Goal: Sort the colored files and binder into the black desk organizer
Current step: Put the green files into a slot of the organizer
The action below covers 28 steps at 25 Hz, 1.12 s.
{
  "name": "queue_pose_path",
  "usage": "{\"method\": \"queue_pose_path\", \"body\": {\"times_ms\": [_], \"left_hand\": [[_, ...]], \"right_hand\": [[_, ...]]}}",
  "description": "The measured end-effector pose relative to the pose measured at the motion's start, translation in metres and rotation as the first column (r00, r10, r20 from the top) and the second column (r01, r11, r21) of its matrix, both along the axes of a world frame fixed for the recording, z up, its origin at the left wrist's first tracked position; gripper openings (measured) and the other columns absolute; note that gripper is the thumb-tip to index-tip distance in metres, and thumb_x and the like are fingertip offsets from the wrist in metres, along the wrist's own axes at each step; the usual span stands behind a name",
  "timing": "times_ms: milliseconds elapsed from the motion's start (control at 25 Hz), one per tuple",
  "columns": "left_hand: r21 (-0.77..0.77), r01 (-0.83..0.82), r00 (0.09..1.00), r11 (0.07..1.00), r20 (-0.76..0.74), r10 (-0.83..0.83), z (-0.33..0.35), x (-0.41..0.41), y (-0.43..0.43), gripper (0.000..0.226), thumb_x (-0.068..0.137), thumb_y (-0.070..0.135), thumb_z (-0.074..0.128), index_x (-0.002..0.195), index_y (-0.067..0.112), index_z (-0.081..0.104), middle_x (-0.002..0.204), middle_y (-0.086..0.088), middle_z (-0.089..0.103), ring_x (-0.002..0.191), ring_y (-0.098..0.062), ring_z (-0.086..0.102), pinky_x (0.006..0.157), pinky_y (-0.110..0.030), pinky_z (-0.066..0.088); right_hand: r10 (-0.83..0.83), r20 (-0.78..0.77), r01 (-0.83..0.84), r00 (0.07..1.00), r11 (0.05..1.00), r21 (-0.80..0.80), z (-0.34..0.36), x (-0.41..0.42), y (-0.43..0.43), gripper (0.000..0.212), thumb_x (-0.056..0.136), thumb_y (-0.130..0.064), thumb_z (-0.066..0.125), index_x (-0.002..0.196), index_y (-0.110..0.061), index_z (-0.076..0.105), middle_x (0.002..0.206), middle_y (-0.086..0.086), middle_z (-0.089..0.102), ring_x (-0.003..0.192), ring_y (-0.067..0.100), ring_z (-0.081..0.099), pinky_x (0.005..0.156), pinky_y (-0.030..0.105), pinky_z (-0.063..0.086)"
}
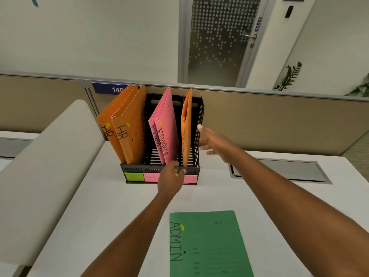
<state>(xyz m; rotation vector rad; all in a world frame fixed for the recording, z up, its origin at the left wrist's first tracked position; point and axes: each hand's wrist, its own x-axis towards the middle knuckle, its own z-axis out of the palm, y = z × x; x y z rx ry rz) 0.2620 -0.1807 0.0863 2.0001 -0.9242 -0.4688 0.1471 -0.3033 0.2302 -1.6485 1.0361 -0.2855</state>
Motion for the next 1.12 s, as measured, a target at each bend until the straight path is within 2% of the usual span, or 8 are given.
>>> {"method": "queue_pose_path", "body": {"times_ms": [200, 400, 640, 760, 880, 960, 1040, 1120], "left_hand": [[0.121, 0.035, 0.999, 0.992, -0.021, -0.033, -0.042, -0.039, 0.093, 0.030, 0.088, 0.032, 0.070, 0.115, 0.022, 0.062, 0.102, -0.001, 0.066, 0.083, -0.016, 0.063, 0.076, -0.032, 0.054], [0.291, 0.047, 0.998, 0.956, -0.054, -0.033, -0.077, -0.089, 0.171, 0.040, 0.086, 0.033, 0.071, 0.122, 0.019, 0.059, 0.113, -0.006, 0.059, 0.104, -0.023, 0.061, 0.085, -0.034, 0.052], [0.423, 0.035, 0.993, 0.905, -0.114, 0.014, -0.100, -0.139, 0.237, 0.051, 0.086, 0.032, 0.070, 0.130, 0.015, 0.053, 0.121, -0.011, 0.052, 0.112, -0.027, 0.056, 0.092, -0.037, 0.050], [0.408, -0.033, 0.980, 0.912, -0.167, 0.110, -0.100, -0.152, 0.245, 0.047, 0.086, 0.029, 0.070, 0.128, 0.014, 0.053, 0.121, -0.010, 0.052, 0.106, -0.022, 0.057, 0.088, -0.034, 0.051], [0.393, -0.191, 0.900, 0.900, -0.297, 0.321, -0.092, -0.157, 0.241, 0.044, 0.085, 0.026, 0.072, 0.124, 0.014, 0.056, 0.120, -0.010, 0.057, 0.097, -0.021, 0.059, 0.077, -0.031, 0.049], [0.410, -0.269, 0.794, 0.872, -0.419, 0.441, -0.088, -0.157, 0.237, 0.040, 0.085, 0.026, 0.072, 0.119, 0.012, 0.058, 0.116, -0.010, 0.062, 0.099, -0.026, 0.063, 0.080, -0.035, 0.053], [0.400, -0.252, 0.702, 0.881, -0.551, 0.451, -0.084, -0.156, 0.233, 0.033, 0.086, 0.026, 0.071, 0.113, 0.008, 0.061, 0.110, -0.011, 0.069, 0.096, -0.028, 0.067, 0.082, -0.040, 0.057], [0.321, -0.182, 0.637, 0.929, -0.682, 0.360, -0.072, -0.159, 0.228, 0.025, 0.089, 0.021, 0.069, 0.109, 0.007, 0.066, 0.099, -0.010, 0.075, 0.085, -0.025, 0.074, 0.067, -0.035, 0.060]], "right_hand": [[0.057, -0.194, -0.059, 0.979, 0.998, -0.005, -0.067, -0.070, 0.052, 0.069, 0.093, -0.061, 0.050, 0.148, -0.020, 0.040, 0.151, 0.011, 0.046, 0.126, 0.029, 0.054, 0.108, 0.047, 0.043], [0.095, -0.384, -0.098, 0.918, 0.995, 0.011, -0.147, -0.140, 0.129, 0.071, 0.090, -0.060, 0.058, 0.147, -0.021, 0.044, 0.152, 0.010, 0.045, 0.135, 0.025, 0.047, 0.110, 0.035, 0.041], [0.173, -0.595, -0.238, 0.785, 0.971, -0.032, -0.229, -0.226, 0.223, 0.075, 0.091, -0.055, 0.058, 0.151, -0.016, 0.035, 0.164, 0.011, 0.019, 0.149, 0.026, 0.026, 0.120, 0.037, 0.027], [0.153, -0.607, -0.274, 0.780, 0.955, -0.111, -0.246, -0.251, 0.243, 0.073, 0.091, -0.055, 0.058, 0.150, -0.018, 0.035, 0.166, 0.009, 0.009, 0.152, 0.026, 0.016, 0.120, 0.040, 0.026], [0.146, -0.596, -0.298, 0.789, 0.941, -0.163, -0.251, -0.263, 0.250, 0.074, 0.090, -0.053, 0.060, 0.151, -0.017, 0.035, 0.167, 0.007, 0.010, 0.152, 0.025, 0.016, 0.119, 0.039, 0.028], [0.138, -0.591, -0.291, 0.795, 0.941, -0.172, -0.252, -0.268, 0.250, 0.076, 0.089, -0.054, 0.060, 0.151, -0.018, 0.034, 0.167, 0.007, 0.009, 0.152, 0.024, 0.016, 0.120, 0.039, 0.027], [0.129, -0.571, -0.264, 0.810, 0.951, -0.159, -0.250, -0.270, 0.249, 0.078, 0.089, -0.054, 0.061, 0.152, -0.019, 0.033, 0.167, 0.005, 0.010, 0.152, 0.024, 0.017, 0.120, 0.039, 0.026], [0.128, -0.549, -0.238, 0.826, 0.962, -0.134, -0.246, -0.271, 0.246, 0.080, 0.088, -0.054, 0.062, 0.153, -0.020, 0.032, 0.167, 0.005, 0.012, 0.151, 0.024, 0.019, 0.120, 0.039, 0.024]]}}
